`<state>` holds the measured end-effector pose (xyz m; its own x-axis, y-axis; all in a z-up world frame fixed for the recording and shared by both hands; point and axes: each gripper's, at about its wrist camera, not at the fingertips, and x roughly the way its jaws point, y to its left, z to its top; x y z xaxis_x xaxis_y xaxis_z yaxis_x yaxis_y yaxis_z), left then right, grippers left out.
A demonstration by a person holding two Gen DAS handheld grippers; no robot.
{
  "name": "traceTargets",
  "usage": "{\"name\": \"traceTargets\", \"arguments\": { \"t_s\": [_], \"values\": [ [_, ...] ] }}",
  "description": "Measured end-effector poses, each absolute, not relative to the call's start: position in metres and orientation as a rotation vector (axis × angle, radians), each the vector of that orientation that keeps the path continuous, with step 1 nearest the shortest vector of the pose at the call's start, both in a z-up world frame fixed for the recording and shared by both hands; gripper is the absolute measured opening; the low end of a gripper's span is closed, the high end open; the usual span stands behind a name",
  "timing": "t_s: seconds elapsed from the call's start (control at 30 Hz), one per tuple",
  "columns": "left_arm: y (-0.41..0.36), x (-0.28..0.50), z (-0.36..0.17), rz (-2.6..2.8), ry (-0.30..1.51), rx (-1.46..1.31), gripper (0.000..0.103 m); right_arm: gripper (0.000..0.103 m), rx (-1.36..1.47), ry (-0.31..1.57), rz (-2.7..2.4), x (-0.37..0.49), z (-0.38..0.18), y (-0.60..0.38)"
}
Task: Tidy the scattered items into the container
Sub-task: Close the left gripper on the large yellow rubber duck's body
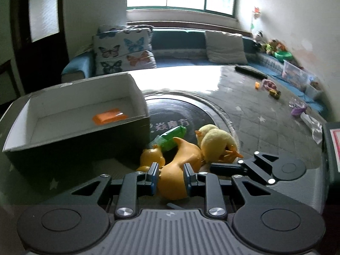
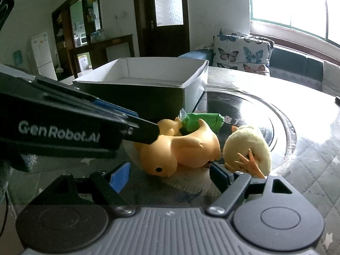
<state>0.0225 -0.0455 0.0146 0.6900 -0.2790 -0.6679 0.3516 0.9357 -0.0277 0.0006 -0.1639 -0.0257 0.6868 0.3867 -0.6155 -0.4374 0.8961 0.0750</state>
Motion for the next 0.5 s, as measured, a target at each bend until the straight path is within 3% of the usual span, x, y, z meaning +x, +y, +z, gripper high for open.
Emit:
{"name": "traceTargets", "arguments": {
  "t_s": [0.5],
  "values": [
    [-0.054,0.047,0.003,-0.509,0.772,0.172,0.028,0.083,-0.077,0.688,0.478,0.013,-0.031,-0.162]
  ]
}}
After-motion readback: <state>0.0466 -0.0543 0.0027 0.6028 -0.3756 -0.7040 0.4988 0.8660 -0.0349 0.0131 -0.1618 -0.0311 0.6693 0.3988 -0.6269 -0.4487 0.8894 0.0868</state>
